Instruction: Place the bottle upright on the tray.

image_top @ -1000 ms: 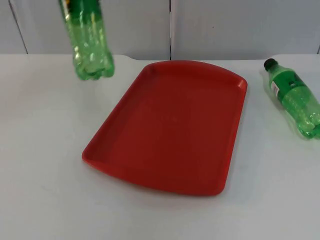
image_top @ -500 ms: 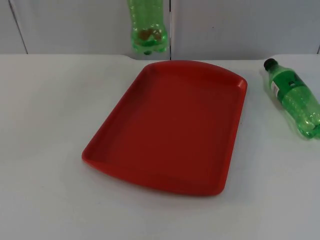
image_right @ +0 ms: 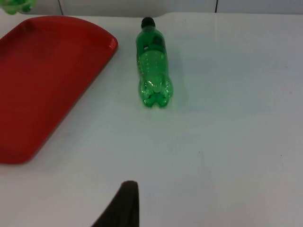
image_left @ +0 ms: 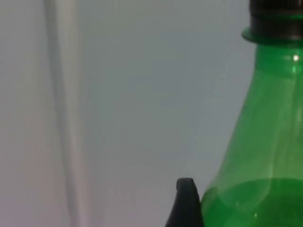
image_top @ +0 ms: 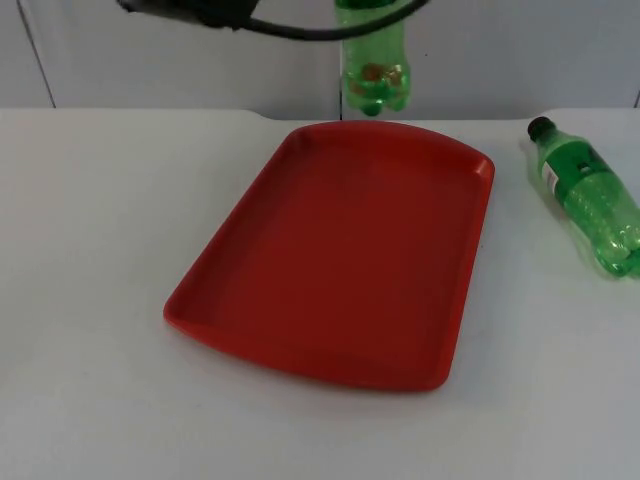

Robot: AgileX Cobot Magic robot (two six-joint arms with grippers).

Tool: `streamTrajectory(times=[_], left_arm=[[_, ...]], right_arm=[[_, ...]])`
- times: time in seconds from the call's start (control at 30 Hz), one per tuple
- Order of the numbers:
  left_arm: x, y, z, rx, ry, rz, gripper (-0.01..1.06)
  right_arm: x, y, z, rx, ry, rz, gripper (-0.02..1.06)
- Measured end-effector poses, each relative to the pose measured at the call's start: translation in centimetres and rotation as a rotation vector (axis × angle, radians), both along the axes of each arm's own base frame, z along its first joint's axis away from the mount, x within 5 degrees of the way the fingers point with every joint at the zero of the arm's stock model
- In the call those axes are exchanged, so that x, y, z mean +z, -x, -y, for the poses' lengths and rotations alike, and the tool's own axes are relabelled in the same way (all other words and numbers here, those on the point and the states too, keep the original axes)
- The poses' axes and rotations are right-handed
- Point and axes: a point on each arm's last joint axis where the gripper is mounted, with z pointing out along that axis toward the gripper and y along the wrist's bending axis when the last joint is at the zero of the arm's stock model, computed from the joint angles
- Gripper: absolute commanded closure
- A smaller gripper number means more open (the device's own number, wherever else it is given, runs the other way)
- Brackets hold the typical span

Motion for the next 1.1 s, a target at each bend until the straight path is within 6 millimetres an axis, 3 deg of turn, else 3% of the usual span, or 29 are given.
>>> streamTrajectory(times=[0.2,0.3,0.53,0.67,1.1], left_arm=[[-2.2,-0.6,0.4,-0.077,0.048,0.065,1.05],[-4.6,-1.2,0.1,-0.110,0.013,0.098,1.05],[-9.2,-2.5,-1.6,-0.144,-0.046,0.105,1.05],[-10.9,-3.1,-2.8,-0.129,-0.059,0.085,1.05],[-13.4,-3.0,-3.0,-0.174,-0.089,0.077,1.05]], right_arm=[[0.0,0.0,0.0,0.000,0.000,0.000,-0.01],[0.0,0.0,0.0,0.000,0.000,0.000,-0.01],[0.0,0.0,0.0,0.000,0.000,0.000,-0.01],[0.0,0.0,0.0,0.000,0.000,0.000,-0.01],[0.0,0.0,0.0,0.000,0.000,0.000,-0.01]])
